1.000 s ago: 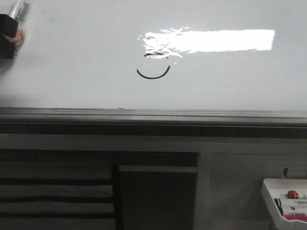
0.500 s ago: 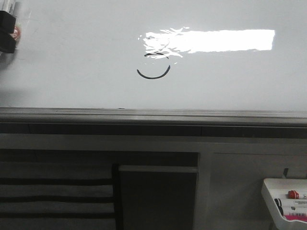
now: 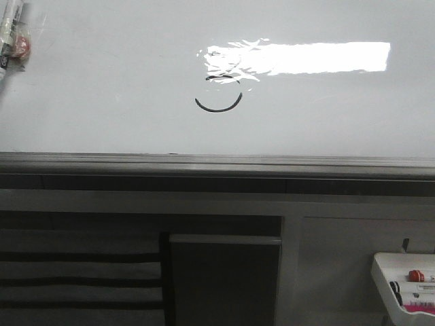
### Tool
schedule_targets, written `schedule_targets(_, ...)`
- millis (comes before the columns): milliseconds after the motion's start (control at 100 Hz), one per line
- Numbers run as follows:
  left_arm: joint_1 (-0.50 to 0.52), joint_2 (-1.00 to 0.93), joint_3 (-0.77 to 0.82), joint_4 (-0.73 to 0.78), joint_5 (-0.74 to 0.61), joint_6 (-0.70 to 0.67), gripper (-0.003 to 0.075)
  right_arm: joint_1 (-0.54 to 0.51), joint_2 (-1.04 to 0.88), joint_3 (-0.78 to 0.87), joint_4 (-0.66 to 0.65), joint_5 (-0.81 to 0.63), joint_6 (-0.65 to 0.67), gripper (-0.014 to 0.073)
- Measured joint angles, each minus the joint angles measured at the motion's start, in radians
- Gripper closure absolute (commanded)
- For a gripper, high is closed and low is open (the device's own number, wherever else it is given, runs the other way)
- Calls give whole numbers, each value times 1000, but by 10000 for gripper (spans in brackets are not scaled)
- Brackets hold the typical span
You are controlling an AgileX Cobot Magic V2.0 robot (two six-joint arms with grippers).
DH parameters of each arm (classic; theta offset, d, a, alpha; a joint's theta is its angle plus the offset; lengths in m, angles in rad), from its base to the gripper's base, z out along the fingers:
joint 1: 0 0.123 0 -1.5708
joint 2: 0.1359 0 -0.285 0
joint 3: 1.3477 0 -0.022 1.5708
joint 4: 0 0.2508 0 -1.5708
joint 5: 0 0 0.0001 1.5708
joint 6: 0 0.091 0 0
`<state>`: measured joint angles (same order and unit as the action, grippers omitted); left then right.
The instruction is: Write number 3 on whiteboard
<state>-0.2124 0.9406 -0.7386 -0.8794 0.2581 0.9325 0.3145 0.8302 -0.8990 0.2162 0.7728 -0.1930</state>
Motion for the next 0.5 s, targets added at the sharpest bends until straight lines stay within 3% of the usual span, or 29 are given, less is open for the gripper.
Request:
schedule_targets(120, 0, -126, 14, 27, 93, 0, 330, 0, -54, 101, 0, -95, 32, 452)
schedule_targets(340, 12, -307, 126, 35, 120, -10, 332, 0, -180, 263, 0, -262, 45, 673)
schedule_targets(430, 12, -339, 176, 35, 116, -12, 360, 0, -224, 300, 0, -313, 47, 673)
schedule_targets(500, 12, -349, 208, 29, 98, -12, 433, 0, -237, 318, 0, -336, 47, 673)
